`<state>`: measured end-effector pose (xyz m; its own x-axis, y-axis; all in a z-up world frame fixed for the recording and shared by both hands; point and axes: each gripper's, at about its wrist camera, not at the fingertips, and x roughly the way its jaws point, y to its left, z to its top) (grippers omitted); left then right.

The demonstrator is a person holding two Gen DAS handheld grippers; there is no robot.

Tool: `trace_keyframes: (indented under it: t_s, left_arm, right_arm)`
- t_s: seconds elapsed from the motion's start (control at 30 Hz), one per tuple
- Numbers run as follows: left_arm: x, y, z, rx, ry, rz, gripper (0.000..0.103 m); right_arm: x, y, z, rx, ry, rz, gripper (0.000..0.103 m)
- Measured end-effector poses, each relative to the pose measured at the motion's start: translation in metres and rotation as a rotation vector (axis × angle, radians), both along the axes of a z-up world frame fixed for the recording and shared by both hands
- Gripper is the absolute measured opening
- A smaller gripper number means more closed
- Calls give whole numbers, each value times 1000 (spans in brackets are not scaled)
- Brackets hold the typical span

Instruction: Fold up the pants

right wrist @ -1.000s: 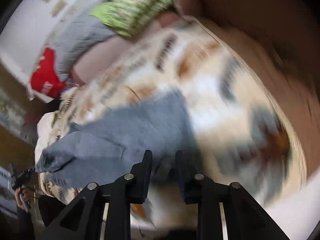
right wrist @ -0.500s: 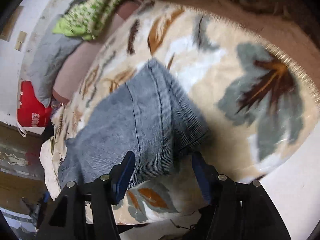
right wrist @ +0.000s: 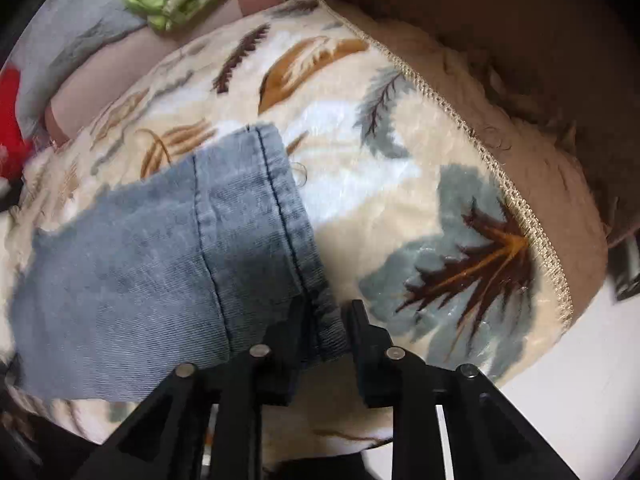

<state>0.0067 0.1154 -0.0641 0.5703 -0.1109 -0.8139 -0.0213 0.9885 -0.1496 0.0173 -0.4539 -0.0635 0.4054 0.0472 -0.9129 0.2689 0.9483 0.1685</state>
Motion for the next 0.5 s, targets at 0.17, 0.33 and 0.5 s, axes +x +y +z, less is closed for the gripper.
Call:
trace_keyframes:
  t_s: [0.17, 0.33, 0.5]
  left_arm:
    - [1, -6, 24, -4, -64, 6, 58]
    - [10, -11, 18, 59, -88, 26, 64]
    - [13, 2, -7, 22, -40, 41, 66]
  right_arm:
    - [-5, -8, 60, -36, -172, -92, 69]
    - [36, 67, 77, 229, -199, 176, 69]
    - [87, 222, 80, 216, -198, 553, 59]
